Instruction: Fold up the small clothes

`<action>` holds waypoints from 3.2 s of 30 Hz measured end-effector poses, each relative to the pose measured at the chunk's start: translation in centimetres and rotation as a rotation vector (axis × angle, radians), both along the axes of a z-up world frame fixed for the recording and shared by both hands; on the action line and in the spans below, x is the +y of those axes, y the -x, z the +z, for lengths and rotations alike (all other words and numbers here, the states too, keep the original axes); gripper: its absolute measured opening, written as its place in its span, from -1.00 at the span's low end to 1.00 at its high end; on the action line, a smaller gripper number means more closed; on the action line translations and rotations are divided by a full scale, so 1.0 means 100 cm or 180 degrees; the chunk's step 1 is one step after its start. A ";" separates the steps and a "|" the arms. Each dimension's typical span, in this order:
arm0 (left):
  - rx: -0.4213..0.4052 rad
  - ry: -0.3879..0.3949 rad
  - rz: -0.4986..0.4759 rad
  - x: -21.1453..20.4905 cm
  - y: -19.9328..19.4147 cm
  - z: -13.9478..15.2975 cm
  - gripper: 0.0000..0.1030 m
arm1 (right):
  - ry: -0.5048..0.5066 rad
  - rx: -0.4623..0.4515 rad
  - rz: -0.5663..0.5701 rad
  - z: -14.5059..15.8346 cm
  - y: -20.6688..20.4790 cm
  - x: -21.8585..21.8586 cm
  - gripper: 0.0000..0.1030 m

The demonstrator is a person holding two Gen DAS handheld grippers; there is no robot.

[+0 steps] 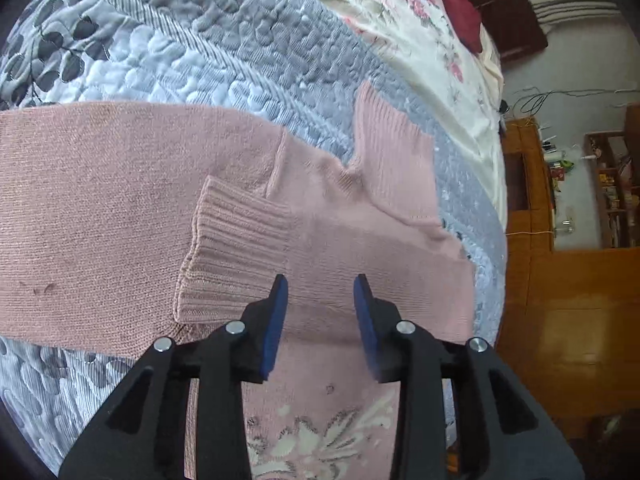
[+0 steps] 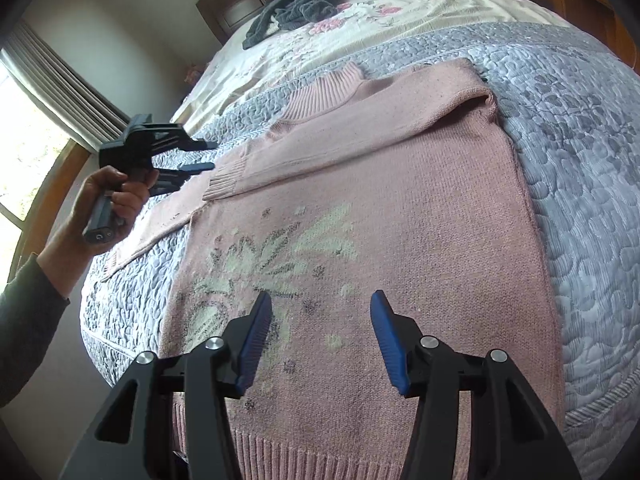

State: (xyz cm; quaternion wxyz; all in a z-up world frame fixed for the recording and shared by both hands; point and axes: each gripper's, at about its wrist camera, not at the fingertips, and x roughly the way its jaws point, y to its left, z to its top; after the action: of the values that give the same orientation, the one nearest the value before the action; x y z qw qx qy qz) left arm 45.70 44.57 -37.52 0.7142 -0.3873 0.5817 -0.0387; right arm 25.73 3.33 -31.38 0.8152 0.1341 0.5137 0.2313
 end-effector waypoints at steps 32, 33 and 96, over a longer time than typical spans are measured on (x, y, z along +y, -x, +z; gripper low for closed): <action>-0.0261 -0.0290 0.3027 0.398 0.346 0.022 0.27 | 0.0126 -0.0132 0.0620 0.044 0.036 0.113 0.11; -0.0250 -0.0322 0.2984 0.399 0.342 0.022 0.27 | 0.0131 -0.0136 0.0622 0.045 0.036 0.115 0.11; -0.0895 0.0273 0.0600 0.025 0.235 0.031 0.32 | -0.0766 0.1751 0.0632 -0.125 -0.263 0.199 -0.02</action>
State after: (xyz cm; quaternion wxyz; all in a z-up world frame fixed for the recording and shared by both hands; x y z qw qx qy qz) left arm 22.22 47.08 -34.45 0.7718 -0.4610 0.4351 -0.0502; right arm 52.05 23.26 -43.89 0.5974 0.2364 0.6945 0.3240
